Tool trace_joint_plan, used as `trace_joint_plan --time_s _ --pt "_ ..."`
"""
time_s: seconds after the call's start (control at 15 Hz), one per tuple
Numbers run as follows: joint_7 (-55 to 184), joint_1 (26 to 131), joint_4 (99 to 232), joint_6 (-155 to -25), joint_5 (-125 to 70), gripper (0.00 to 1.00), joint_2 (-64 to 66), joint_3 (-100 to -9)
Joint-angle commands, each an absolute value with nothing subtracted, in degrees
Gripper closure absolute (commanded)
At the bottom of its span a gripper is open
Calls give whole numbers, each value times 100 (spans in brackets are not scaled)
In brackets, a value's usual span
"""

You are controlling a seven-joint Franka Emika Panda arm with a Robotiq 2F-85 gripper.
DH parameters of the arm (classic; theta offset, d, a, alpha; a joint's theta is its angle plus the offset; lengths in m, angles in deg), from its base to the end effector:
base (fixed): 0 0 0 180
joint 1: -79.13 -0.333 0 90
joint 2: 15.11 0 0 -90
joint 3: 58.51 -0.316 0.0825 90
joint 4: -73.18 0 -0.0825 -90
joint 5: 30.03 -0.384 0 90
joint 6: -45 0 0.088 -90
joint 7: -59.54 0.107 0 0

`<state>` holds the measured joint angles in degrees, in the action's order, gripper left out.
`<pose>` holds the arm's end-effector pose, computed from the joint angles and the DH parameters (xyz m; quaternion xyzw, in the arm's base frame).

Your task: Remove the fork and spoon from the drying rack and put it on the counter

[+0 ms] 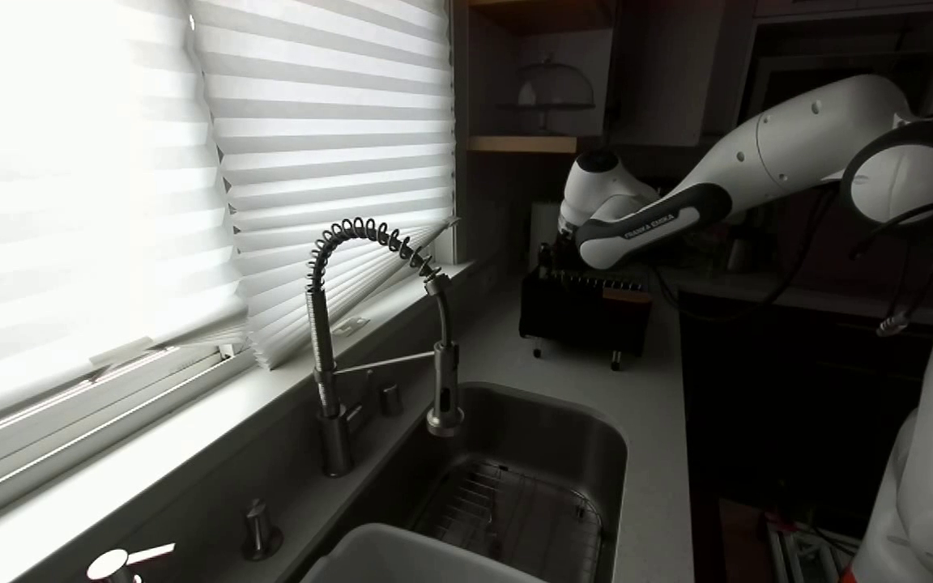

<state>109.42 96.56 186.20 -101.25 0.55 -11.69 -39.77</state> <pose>0.4986 -0.3515 0.4974 0.8002 -0.5053 0.2709 0.1760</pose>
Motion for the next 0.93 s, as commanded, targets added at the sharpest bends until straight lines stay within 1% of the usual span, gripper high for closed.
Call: trace_joint_plan --time_s 0.0,0.2,0.33,0.4,0.47,0.6,0.67,0.87 --pt "10950 9590 18550 -9938 31 50 -1064 -3955" --pt "10918 9565 18546 -9918 0 74 -1020 -3956" --pt "10943 9550 18541 -9919 22 88 -993 -3951" --pt "10981 9541 18530 -9910 56 96 -974 -3944" --pt "11014 9534 18525 -9904 84 100 -966 -3938" --pt "11064 9532 18505 -9859 132 100 -978 -3928" --pt "11082 9532 18482 -9824 148 97 -987 -3928" --pt "11219 9522 18452 -9818 286 98 -1032 -3912"
